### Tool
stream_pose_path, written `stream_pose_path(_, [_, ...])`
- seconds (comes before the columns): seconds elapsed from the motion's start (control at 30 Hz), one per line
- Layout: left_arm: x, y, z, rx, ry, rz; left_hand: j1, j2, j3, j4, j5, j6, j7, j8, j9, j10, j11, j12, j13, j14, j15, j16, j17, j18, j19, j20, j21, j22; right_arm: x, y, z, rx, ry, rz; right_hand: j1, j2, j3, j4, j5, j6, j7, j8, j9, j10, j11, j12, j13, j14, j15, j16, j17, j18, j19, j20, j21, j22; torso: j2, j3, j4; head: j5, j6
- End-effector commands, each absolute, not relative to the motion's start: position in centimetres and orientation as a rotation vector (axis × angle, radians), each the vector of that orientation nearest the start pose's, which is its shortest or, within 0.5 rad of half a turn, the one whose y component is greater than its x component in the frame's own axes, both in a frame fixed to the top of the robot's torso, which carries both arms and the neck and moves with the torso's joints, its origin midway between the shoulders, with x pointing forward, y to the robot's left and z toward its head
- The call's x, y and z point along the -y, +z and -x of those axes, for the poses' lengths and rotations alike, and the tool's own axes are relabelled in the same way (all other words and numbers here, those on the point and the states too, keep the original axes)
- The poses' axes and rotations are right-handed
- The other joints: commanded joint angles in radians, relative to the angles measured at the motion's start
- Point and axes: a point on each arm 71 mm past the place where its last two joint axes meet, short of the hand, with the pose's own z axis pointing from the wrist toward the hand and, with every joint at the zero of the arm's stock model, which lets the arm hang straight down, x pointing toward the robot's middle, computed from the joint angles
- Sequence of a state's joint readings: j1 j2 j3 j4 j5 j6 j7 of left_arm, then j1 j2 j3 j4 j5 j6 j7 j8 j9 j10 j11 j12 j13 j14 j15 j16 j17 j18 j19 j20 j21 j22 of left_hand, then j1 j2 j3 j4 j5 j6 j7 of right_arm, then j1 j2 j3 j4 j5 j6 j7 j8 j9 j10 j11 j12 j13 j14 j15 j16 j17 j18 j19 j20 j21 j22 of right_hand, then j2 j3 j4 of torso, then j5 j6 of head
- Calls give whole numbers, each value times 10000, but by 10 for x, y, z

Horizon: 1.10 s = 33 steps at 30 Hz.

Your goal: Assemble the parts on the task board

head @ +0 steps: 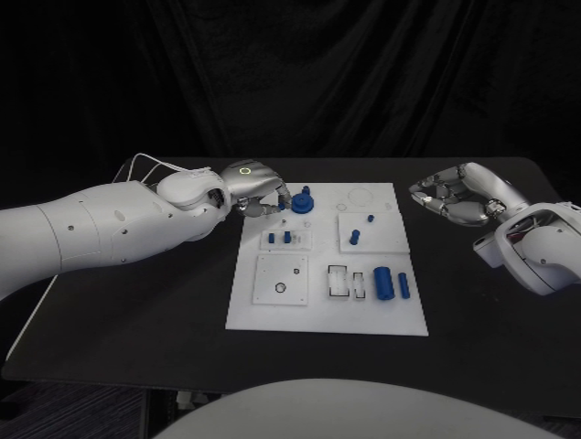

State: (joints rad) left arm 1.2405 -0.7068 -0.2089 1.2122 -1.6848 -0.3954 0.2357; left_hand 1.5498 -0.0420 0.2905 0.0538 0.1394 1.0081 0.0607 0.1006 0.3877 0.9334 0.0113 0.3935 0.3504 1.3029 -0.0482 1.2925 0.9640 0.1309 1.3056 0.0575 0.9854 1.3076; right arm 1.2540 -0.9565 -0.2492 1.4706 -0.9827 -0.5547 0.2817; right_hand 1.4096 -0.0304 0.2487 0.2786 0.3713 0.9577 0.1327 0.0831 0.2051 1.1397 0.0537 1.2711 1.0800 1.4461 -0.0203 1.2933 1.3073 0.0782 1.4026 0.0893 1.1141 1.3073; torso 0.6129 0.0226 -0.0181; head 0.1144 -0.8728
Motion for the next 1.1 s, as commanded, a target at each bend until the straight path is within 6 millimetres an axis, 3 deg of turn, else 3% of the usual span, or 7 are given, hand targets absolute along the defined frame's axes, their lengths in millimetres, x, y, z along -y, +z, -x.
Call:
stream_pose_path(0.03, [-210,-234,-509,-16077,-5889,-6424,-93,-62,46,46,-83,36,-39,-62,-7,-1,23,-59,-32,56,4,16,-4,-126,53,16,-11,610,277,-215,-470,-15616,8443,-1526,49,-23,64,20,28,83,4,-38,-8,-16,-11,-17,-8,4,37,-66,-3,153,27,3,-32,1387,-1,4,34,20,2])
stream_pose_path(0.17, [-213,-238,-509,-16219,-5803,-6369,-119,-78,46,58,-144,11,-40,-89,-16,59,25,-69,-30,44,7,-2,-48,-121,48,19,-44,611,278,-216,-470,-15675,8437,-1544,49,-23,64,20,28,83,4,-38,-8,-16,-11,-17,-8,4,37,-66,-3,153,27,3,-32,1387,7,20,1,11,2])
stream_pose_path(0.33, [-213,-243,-508,-16302,-5804,-6369,-134,-91,67,69,-178,-93,-75,-166,-45,98,16,-114,-38,-20,11,-70,-180,-97,-4,25,-186,582,278,-217,-469,-15757,8446,-1562,53,-22,76,19,23,75,4,-44,-9,-7,-11,-9,3,-1,39,-74,-11,153,26,3,-34,1387,28,-18,31,-23,2])
stream_pose_path(0.6, [-212,-251,-513,-16415,-5675,-6360,-165,-111,82,87,-187,-177,-127,-234,-71,109,14,-169,-37,-44,-3,-95,-221,-91,-16,27,-241,586,278,-217,-468,-15777,8461,-1565,53,-21,77,19,23,74,4,-45,-10,-4,-11,-7,6,-2,39,-75,-12,152,27,3,-33,1387,24,-43,19,-33,2])
stream_pose_path(0.7, [-209,-254,-514,-16462,-5683,-6367,-180,-109,83,98,-193,-165,-113,-231,-70,97,11,-185,-39,-68,0,-119,-269,-83,-33,28,-285,576,278,-217,-468,-15773,8465,-1563,53,-21,77,19,23,74,4,-45,-10,-4,-11,-7,6,-2,39,-75,-12,152,27,3,-33,1387,22,-27,-15,-25,2])
stream_pose_path(0.87, [-204,-259,-512,-16537,-5742,-6370,-186,-107,84,103,-196,-158,-109,-229,-69,96,11,-190,-38,-57,1,-106,-240,-89,-21,28,-260,587,278,-217,-468,-15782,8470,-1561,59,-20,87,16,20,58,7,-55,-13,-24,-10,-21,-19,-5,39,-80,-17,154,24,4,-41,1385,19,-16,23,-37,2])
stream_pose_path(1.1, [-202,-263,-512,-16637,-5696,-6317,-202,-101,83,116,-210,-154,-101,-230,-69,108,16,-192,-35,-53,1,-103,-235,-95,-7,29,-235,599,278,-217,-468,-15732,8495,-1533,65,-15,103,14,21,45,10,-64,-16,-156,-8,-115,-168,-18,40,-106,-41,161,11,4,-78,1375,30,-3,-14,-13,2])
